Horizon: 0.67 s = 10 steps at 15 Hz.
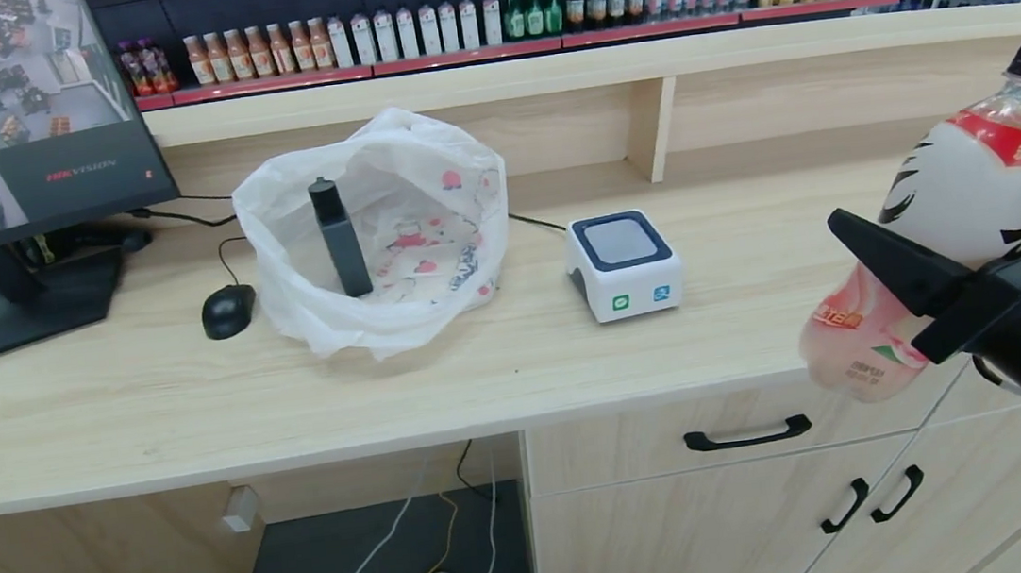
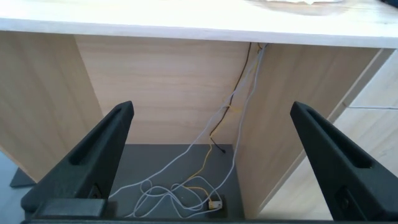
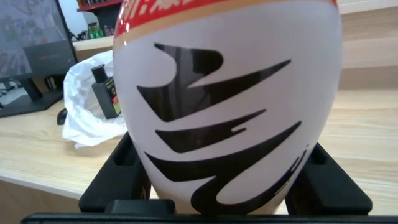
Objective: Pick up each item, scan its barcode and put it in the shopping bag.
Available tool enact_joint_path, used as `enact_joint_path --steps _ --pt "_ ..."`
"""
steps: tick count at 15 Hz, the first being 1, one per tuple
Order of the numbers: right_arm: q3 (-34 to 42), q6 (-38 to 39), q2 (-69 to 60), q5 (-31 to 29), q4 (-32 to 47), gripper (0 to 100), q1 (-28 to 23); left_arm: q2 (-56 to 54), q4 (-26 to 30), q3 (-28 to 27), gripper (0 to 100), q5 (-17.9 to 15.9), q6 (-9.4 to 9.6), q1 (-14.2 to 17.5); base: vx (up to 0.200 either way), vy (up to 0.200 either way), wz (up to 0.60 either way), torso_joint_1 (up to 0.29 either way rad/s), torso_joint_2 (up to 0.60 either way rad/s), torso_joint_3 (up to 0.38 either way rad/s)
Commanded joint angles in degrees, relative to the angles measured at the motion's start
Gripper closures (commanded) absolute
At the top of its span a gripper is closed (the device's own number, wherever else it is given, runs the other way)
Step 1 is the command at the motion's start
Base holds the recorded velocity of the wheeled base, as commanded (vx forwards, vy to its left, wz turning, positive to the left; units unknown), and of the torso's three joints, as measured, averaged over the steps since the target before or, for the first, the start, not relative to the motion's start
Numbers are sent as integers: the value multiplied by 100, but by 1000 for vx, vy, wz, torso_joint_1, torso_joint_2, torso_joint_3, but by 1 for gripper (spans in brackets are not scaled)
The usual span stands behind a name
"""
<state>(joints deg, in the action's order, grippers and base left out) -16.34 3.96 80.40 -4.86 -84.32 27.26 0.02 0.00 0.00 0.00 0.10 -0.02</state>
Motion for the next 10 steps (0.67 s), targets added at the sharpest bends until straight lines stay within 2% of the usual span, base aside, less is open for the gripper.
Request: enact_joint_path --steps 1,5,10 --pt "-45 -1 99 3 4 100 34 -2 0 0 0 0 17 -6 0 0 0 0 0 0" --pt "-476 -1 512 -6 -5 100 210 -2 0 0 0 0 8 -6 0 0 0 0 0 0" --pt "-1601 395 1268 -129 47 100 843 -2 0 0 0 0 8 -6 0 0 0 0 0 0"
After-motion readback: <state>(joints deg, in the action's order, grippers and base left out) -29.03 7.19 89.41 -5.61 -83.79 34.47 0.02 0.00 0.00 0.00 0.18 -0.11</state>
